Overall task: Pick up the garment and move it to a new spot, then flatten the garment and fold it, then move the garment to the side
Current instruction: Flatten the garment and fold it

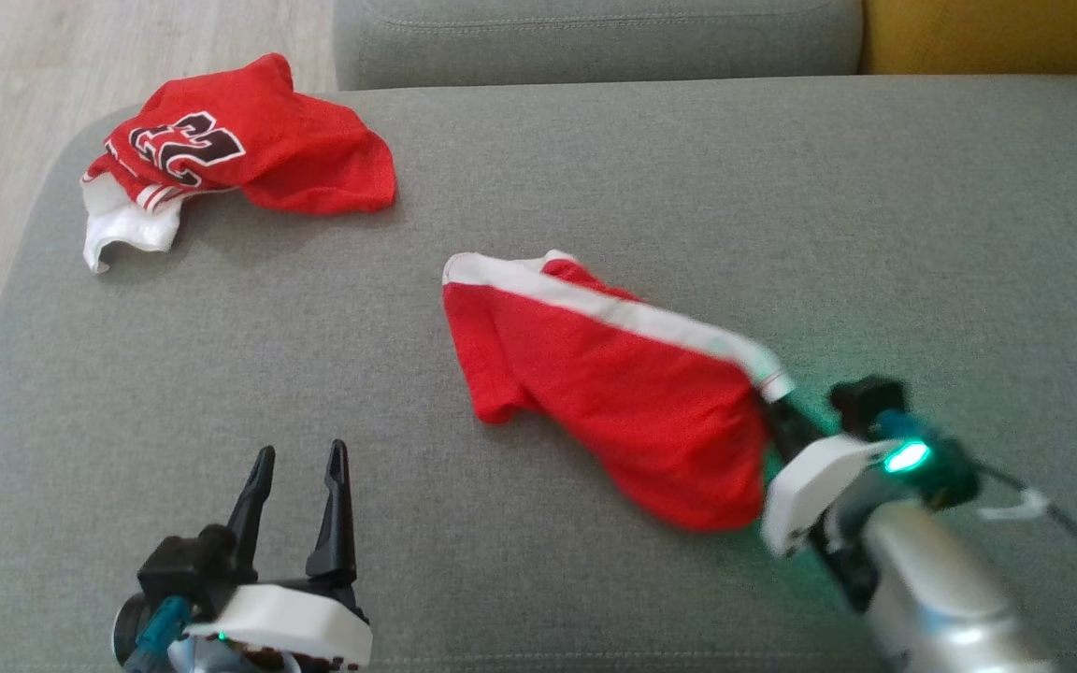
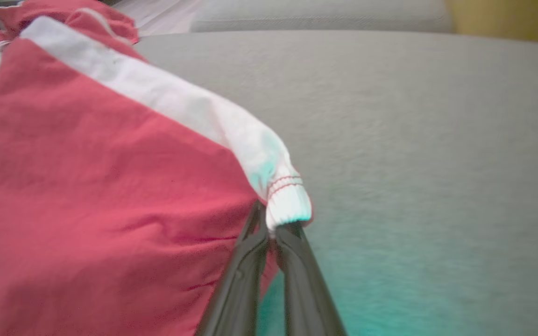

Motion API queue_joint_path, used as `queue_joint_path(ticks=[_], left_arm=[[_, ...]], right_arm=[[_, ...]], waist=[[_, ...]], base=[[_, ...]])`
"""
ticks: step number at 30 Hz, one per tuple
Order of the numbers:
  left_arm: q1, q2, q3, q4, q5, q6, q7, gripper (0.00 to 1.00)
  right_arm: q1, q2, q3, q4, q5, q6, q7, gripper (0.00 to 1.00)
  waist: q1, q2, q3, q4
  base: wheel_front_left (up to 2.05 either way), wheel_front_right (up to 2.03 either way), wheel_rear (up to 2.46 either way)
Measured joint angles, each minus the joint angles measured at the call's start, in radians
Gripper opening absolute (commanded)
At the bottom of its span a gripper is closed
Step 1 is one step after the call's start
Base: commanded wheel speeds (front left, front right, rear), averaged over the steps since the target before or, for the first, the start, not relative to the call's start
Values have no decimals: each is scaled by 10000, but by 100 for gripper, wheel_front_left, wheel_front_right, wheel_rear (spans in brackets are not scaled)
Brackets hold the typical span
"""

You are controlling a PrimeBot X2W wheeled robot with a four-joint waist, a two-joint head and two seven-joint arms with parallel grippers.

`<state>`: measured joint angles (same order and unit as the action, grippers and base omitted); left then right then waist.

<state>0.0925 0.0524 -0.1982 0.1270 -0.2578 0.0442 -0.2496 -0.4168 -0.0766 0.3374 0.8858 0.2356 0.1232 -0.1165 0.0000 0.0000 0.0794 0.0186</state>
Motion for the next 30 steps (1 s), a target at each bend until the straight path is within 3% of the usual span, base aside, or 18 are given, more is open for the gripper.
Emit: queue_joint_path(ticks=[7,25,26,27,28,29,30], left_arm=[[-24,0,92,-29,0,0,0,100],[-209,-2,105,-17,12,-4,0,100],[-211,-2,105,-15,13,-6,0,100],[-211,-2,105,-15,13,-6,0,100],[-212,-2,105,-12,13,-6,0,100],[-218,-2,105,-8,13,-6,0,100],[-224,-2,104,-2,13,-6,0,100]], right_arm=[[-444,-456,-1578,316,-1680,0,-213,0],[-435,-334,-4266,257,-4656,2,-48,0],[-437,-316,-4332,257,-4738,2,-50,14],[-437,-316,-4332,257,-4738,2,-50,34],[-440,-288,-4422,259,-4800,2,-48,87],[-440,-274,-4483,263,-4893,2,-48,100],[-441,-270,-4558,263,-4972,2,-50,100]], waist=[[0,0,92,-128],[0,0,247,-223],[0,0,251,-220],[0,0,251,-220],[0,0,253,-218],[0,0,254,-212],[0,0,253,-203]], base=[[0,0,0],[0,0,0],[0,0,0],[0,0,0],[0,0,0],[0,0,0],[0,0,0]])
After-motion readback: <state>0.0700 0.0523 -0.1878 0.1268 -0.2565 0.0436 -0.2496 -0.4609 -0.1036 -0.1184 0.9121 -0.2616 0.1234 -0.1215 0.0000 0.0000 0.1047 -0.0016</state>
